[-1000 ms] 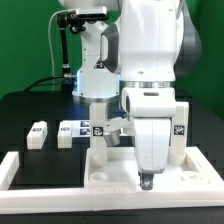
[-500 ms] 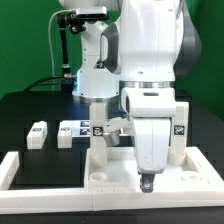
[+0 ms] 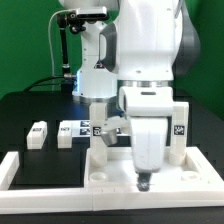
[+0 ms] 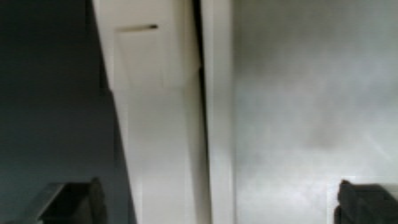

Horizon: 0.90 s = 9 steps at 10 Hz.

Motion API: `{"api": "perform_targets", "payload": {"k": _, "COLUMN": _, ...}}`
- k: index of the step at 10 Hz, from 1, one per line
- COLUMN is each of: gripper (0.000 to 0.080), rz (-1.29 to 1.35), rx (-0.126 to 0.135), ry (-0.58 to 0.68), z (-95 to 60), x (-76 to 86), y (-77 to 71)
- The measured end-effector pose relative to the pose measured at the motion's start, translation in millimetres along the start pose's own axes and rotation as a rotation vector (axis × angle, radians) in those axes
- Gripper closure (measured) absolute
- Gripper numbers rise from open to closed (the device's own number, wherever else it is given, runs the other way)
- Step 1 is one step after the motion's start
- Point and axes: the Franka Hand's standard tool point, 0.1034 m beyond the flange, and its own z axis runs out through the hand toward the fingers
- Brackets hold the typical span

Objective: Assemble desk

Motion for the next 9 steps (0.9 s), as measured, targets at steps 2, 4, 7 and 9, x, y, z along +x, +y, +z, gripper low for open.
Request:
{"api": "perform_targets", "payload": {"k": 2, "gripper": 0.015, "rz": 0.047, "rx": 0.018, "ry": -0.039, "z": -43.8, "x": -32.6, "y": 12.1}}
{"api": "perform_targets", "payload": {"k": 4, "gripper": 0.015, "rz": 0.063, "rx": 0.009, "ry": -0.042, "z": -43.3, "x": -33.8, "y": 15.7}}
{"api": "perform_targets", "payload": {"k": 7, "gripper": 0.015, "rz": 0.08, "rx": 0.008, "ry": -0.041, "z": -43.2, "x": -34.8, "y": 16.0}}
{"api": "perform_targets", "payload": {"k": 9, "gripper": 0.015, "rz": 0.101, "rx": 0.041, "ry": -0.056, "z": -49.5, "x": -54.4, "y": 12.2}}
